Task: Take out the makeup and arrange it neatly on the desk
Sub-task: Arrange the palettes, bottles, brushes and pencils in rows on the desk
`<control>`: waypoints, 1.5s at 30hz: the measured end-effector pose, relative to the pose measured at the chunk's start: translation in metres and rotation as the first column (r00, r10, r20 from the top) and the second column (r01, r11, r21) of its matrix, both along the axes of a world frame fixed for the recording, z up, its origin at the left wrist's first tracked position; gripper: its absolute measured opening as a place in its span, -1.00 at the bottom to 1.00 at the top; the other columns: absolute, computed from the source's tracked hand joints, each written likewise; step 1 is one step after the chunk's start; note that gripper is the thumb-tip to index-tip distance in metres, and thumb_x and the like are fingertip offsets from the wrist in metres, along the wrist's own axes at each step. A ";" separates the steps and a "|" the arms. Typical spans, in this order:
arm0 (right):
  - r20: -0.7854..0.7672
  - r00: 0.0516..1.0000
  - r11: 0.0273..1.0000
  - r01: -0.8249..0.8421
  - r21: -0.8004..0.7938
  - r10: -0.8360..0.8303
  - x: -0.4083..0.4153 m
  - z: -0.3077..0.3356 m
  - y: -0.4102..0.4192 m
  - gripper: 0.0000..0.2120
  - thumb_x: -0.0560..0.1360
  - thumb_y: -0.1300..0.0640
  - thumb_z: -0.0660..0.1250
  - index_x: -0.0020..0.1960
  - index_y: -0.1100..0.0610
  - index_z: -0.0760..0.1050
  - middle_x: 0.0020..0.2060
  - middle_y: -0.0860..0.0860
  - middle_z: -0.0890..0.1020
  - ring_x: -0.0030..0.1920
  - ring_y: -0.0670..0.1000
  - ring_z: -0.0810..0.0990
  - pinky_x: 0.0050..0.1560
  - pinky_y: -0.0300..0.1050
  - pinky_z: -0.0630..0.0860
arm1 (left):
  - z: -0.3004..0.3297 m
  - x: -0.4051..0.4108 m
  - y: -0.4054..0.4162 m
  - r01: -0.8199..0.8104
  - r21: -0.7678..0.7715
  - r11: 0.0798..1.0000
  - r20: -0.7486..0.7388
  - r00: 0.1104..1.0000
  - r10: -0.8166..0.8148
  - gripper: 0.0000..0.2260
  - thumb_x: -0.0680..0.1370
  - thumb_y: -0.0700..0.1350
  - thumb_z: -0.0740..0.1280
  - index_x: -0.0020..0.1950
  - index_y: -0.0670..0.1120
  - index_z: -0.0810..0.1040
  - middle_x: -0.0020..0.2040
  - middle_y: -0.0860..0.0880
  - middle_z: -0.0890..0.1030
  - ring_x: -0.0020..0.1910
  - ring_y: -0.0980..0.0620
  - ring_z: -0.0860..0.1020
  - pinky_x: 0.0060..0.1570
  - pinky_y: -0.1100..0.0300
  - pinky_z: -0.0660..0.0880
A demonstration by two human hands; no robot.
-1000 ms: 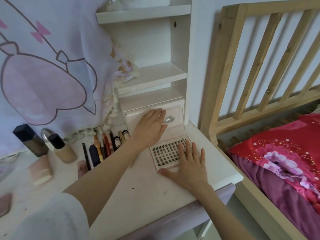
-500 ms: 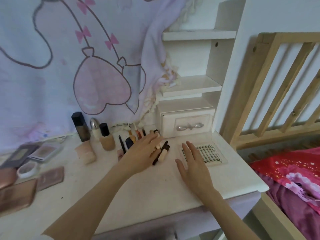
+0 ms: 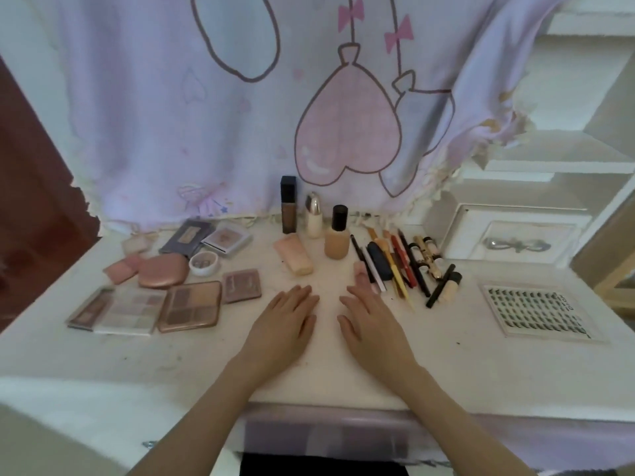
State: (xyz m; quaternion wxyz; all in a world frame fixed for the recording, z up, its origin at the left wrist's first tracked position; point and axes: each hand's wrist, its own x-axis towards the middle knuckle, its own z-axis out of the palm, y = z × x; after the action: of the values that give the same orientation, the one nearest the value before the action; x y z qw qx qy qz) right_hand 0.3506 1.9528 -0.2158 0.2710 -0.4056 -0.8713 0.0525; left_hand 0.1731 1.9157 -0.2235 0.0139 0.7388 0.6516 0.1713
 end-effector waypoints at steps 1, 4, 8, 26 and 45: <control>0.044 0.999 1.000 -0.006 0.011 0.005 -0.004 -0.001 0.001 -0.78 0.48 0.21 0.35 0.08 0.30 0.56 0.29 0.27 0.45 0.40 0.24 0.32 0.33 0.11 0.37 | -0.002 -0.003 0.000 0.000 0.000 1.000 -0.015 1.000 0.000 -0.60 0.64 -0.02 0.00 0.49 -0.01 0.19 0.51 0.03 0.16 0.49 0.07 0.09 0.44 0.20 -0.11; 0.126 0.990 0.998 0.055 0.033 -0.059 -0.009 0.001 0.004 -0.81 0.44 0.22 0.38 0.02 0.28 0.59 0.10 0.23 0.60 0.25 0.23 0.50 0.28 0.17 0.40 | -0.007 -0.008 -0.004 -0.027 0.015 1.000 0.003 1.000 0.027 -0.60 0.63 -0.02 0.01 0.48 0.02 0.19 0.51 0.05 0.17 0.50 0.08 0.08 0.44 0.18 -0.13; 0.012 0.993 0.993 0.117 0.022 -0.118 -0.030 0.013 0.016 -0.82 0.47 0.30 0.33 0.05 0.32 0.57 0.01 0.23 0.62 0.14 0.27 0.55 0.18 0.11 0.46 | -0.007 -0.006 -0.007 -0.078 0.053 0.996 0.032 0.997 0.076 -0.60 0.61 -0.02 0.02 0.46 0.02 0.24 0.50 0.03 0.21 0.49 0.05 0.12 0.45 0.13 -0.08; 0.041 0.993 0.915 0.119 -0.385 -0.112 -0.091 0.022 0.062 -0.63 0.51 0.10 0.27 0.29 0.18 0.42 0.09 0.15 0.55 0.10 0.12 0.48 0.02 -0.13 0.34 | 0.004 -0.014 -0.008 -0.210 0.081 0.974 0.519 0.843 0.138 -0.66 0.53 -0.31 0.18 0.30 -0.14 0.38 0.25 -0.08 0.41 0.12 -0.04 0.46 -0.01 0.38 0.28; -0.610 0.581 0.243 -0.587 -0.773 -0.539 -0.045 0.031 0.014 -0.85 0.48 0.27 0.30 0.05 0.19 0.51 -0.20 0.05 0.62 -0.21 -0.01 0.57 -0.24 -0.16 0.49 | 0.013 -0.007 -0.019 0.024 0.226 0.974 0.343 0.934 -0.103 -0.44 0.49 -0.01 0.35 0.44 -0.05 0.25 0.37 -0.03 0.39 0.30 0.06 0.38 0.28 0.27 0.28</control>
State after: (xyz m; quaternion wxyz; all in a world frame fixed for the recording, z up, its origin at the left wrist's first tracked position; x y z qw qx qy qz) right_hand 0.3055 1.9668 -0.1850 0.3221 -0.3868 -0.4108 0.7602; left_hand 0.1659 1.8962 -0.2107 0.0552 0.7138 0.5915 0.3708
